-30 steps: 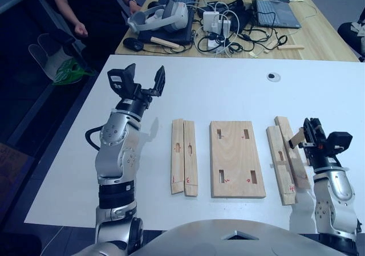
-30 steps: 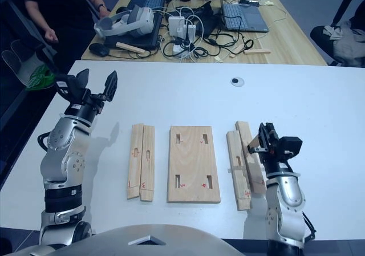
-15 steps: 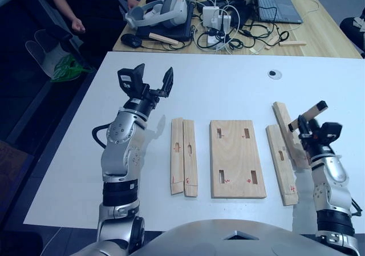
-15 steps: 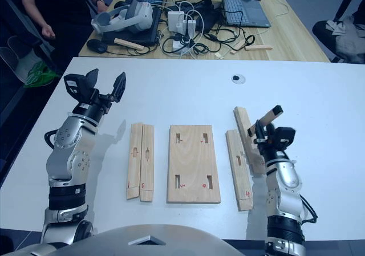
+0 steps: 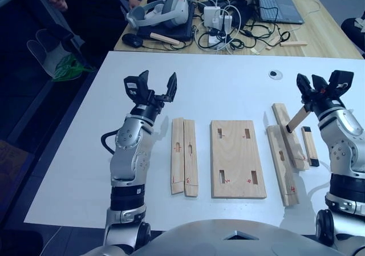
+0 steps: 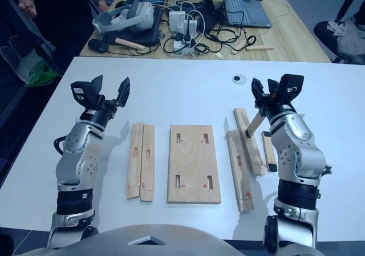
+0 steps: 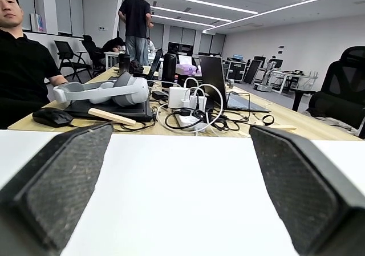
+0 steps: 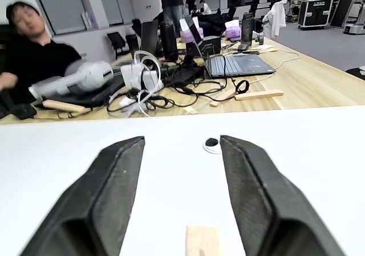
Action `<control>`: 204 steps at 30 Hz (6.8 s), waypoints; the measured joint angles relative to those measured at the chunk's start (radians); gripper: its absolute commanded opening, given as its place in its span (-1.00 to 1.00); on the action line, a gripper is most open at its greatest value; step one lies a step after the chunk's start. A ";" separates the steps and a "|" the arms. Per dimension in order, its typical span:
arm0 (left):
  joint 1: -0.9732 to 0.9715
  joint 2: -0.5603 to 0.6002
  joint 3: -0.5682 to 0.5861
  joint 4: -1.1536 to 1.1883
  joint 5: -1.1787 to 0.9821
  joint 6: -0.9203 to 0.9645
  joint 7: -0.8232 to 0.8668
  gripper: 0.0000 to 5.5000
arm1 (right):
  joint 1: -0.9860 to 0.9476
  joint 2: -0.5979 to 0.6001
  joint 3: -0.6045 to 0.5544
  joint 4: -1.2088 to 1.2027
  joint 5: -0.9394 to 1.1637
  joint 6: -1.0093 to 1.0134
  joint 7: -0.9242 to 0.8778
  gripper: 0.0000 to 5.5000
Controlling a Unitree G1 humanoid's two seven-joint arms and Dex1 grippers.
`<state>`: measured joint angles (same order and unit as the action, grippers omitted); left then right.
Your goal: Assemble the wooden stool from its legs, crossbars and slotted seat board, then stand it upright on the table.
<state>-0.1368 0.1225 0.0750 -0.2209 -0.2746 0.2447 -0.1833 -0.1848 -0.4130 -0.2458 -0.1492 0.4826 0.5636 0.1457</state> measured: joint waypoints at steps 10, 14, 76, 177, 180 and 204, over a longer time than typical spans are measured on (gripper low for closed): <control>0.012 -0.008 0.000 0.000 0.003 -0.008 0.002 0.61 | -0.004 0.066 -0.021 0.028 -0.071 -0.153 -0.028 -0.11; 0.011 -0.014 -0.001 0.008 0.008 -0.022 0.002 0.61 | -0.023 0.092 0.058 -0.064 -0.116 -0.234 0.023 -0.11; -0.007 -0.060 0.002 0.087 0.022 -0.106 0.023 0.61 | -0.075 0.084 0.033 0.206 -0.331 0.315 -0.097 -0.62; -0.541 -0.244 0.114 0.217 -0.399 0.058 0.532 -0.63 | -0.261 -0.030 0.876 0.191 -0.649 -0.156 0.691 -1.00; -0.540 -0.244 0.118 0.215 -0.393 0.058 0.532 -0.63 | -0.294 0.056 0.831 0.309 -0.648 -0.156 0.609 -1.00; -0.414 -0.137 0.175 -0.102 -0.369 0.315 0.580 -0.63 | -0.040 0.005 0.519 0.078 -0.499 -0.065 0.551 -1.00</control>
<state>-0.5504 -0.0143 0.2497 -0.3226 -0.6435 0.5592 0.3963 -0.2246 -0.4083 0.2732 -0.0711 -0.0160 0.4990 0.6966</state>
